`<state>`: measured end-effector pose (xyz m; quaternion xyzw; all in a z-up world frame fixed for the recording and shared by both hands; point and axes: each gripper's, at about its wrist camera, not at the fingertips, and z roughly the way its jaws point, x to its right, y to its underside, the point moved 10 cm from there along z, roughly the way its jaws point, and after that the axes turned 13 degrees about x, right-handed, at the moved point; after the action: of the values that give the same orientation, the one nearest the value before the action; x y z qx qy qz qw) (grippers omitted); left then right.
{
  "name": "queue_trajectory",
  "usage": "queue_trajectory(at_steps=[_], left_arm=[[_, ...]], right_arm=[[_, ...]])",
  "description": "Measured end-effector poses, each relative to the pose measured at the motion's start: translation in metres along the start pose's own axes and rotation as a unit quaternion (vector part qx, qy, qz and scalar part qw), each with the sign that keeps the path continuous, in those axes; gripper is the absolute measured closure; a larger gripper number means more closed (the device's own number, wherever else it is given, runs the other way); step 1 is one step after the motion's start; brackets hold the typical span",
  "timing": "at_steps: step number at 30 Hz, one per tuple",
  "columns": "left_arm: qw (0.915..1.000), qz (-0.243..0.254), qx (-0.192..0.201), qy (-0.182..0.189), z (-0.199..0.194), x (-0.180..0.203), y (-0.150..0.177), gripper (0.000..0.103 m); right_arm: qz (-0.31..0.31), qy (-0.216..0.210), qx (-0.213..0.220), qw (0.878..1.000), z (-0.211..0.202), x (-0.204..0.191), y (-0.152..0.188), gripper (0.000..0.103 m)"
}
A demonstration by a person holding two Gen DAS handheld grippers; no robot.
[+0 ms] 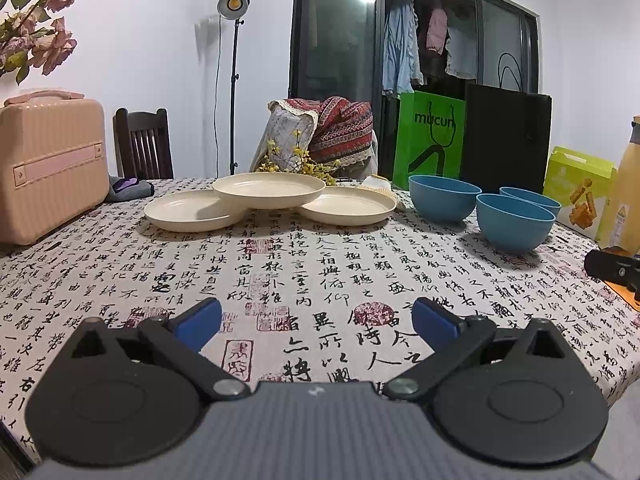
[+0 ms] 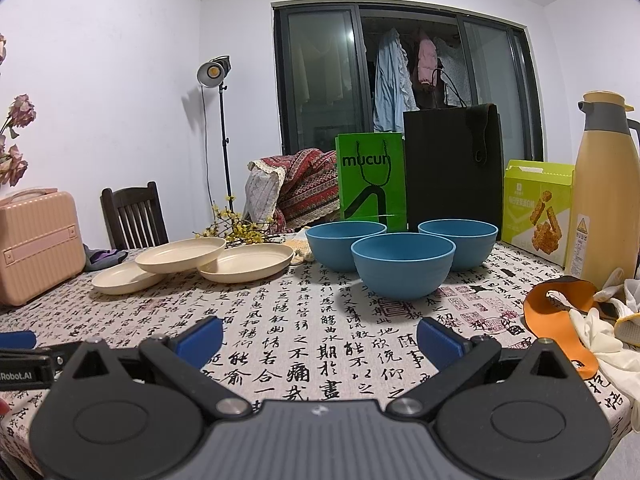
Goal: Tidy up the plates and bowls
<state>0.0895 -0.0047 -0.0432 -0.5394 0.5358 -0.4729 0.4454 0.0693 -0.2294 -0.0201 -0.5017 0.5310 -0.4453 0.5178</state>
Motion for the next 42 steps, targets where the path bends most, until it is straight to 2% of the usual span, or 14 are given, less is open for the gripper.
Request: queue_trajectory(at_steps=[17,33,42], left_arm=[[0.9999,-0.004,0.011,-0.006,0.002,-0.006,-0.012,0.0],[0.9987,-0.02,0.03,-0.036,0.02,-0.033,-0.039,0.0],[0.9983,-0.02,0.041,-0.038,0.032,-0.045,-0.062,0.0]], right_arm=[[0.0,-0.002,-0.002,1.0,0.004,-0.006,0.003,0.0],[0.013,-0.019,-0.008,1.0,0.038,-0.013,-0.008,0.0],[0.016,-0.033,0.002,0.999,0.064,-0.022,-0.025,0.0]])
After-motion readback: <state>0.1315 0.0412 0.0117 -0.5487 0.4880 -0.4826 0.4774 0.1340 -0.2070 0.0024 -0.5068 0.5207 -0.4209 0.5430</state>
